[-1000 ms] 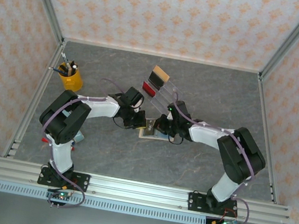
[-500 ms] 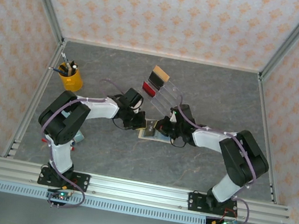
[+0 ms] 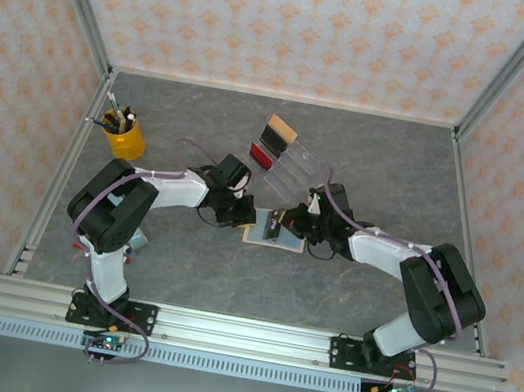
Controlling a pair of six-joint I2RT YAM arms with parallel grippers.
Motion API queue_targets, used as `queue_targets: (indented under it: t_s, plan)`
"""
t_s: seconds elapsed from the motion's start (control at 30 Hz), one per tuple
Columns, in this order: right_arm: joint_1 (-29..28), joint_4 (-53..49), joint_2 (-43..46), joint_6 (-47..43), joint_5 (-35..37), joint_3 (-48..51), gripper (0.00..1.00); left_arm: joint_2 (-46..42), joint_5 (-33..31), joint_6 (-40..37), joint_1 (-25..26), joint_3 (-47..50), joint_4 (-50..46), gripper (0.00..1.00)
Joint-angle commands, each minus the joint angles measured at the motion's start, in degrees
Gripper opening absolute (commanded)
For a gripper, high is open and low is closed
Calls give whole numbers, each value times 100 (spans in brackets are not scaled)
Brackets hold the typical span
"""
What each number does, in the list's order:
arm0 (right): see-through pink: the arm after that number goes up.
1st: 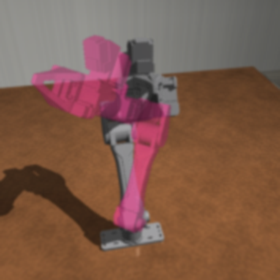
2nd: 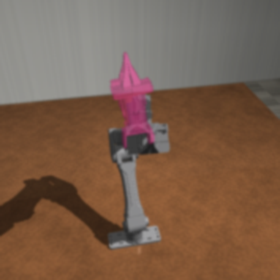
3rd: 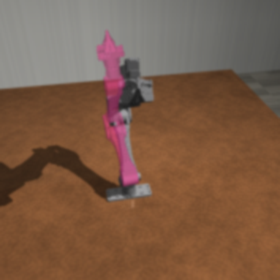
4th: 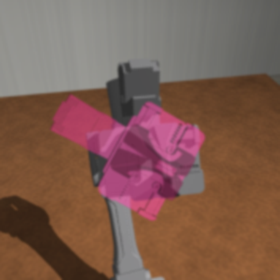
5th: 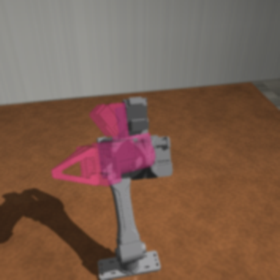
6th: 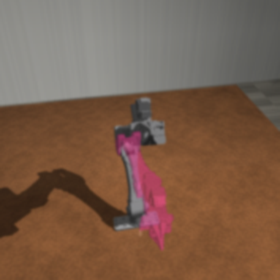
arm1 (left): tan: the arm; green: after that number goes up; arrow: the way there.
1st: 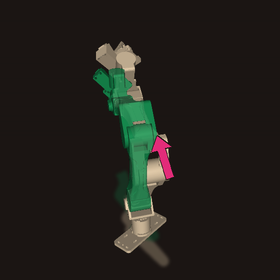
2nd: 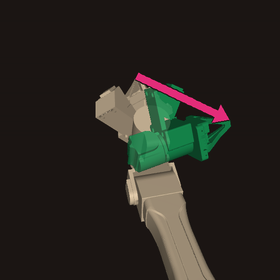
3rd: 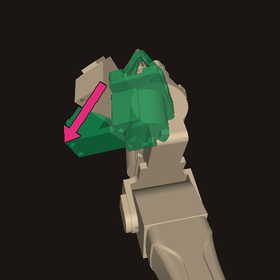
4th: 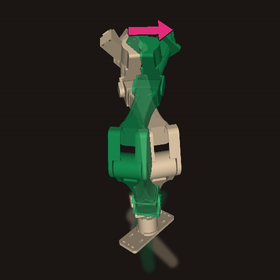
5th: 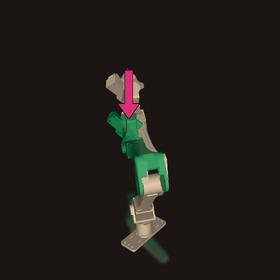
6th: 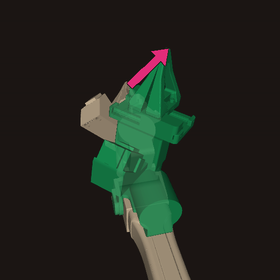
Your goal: Take the credit cards out of the card holder
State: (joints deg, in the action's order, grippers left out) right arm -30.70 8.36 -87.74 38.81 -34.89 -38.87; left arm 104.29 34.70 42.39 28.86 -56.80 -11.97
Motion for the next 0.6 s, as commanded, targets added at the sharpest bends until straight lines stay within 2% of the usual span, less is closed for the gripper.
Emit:
queue_targets:
  t_s: [0.0, 0.2, 0.4, 0.5, 0.57]
  plan:
    - [26, -458, 448, -357, 420, 122, 0, -129, 70, -130, -39, 51, -295, 12]
    - [160, -466, 1105, -476, 470, 335, 0, -638, 551, -163, -202, 61, -120, 21]
    - [178, -105, 1348, -498, 182, 207, 0, -1348, 1197, 28, -504, 260, 404, 44]
    - [194, 309, 1273, -284, -46, 82, 0, -1621, 1602, 318, -713, 504, 1037, 52]
    - [196, 874, 1104, 44, -314, -32, 0, -1748, 1923, 704, -889, 743, 1805, 56]
